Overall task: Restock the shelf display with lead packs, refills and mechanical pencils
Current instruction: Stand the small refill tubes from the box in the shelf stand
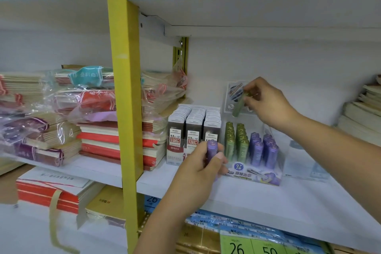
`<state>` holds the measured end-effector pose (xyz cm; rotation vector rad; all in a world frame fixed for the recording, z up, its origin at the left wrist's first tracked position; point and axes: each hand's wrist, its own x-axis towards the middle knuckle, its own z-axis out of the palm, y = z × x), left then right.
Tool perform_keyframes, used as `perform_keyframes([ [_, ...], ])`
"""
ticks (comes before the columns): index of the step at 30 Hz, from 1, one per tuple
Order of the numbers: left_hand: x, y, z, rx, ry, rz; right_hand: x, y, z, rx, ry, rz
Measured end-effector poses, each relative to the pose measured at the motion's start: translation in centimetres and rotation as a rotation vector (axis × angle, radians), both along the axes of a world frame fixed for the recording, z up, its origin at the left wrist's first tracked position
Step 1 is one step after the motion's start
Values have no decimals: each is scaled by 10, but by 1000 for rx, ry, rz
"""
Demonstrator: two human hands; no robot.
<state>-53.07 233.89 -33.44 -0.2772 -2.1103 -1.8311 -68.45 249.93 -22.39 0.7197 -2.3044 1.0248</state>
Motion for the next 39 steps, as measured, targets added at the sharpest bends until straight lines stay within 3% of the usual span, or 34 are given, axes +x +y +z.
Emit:
perform_keyframes([
  [7,-5,-4,-7,-85,32,66,-25,-22,-13,160,-287,58],
  [13,-8,-2,-10,-135,41,125,-28,-20,-15,326,-187,4],
  [19,-8,-3,-9,-135,28,111,-28,-16,-19,360,-215,68],
  [25,-7,-7,-9,-71,-10,34,-15,-14,-14,593,-181,-2],
  [27,-5,-7,-6,-29,-10,18,4,-11,-9,486,-65,6],
  [29,-2,-6,-3,7,8,12,34,-6,-6,253,21,86],
  [31,1,-3,0,-8,33,9,69,1,-7,102,-30,242],
  [34,7,8,3,-48,56,14,110,10,-14,83,-193,419],
  [39,14,23,5,25,31,-48,123,23,-25,54,-172,318],
])
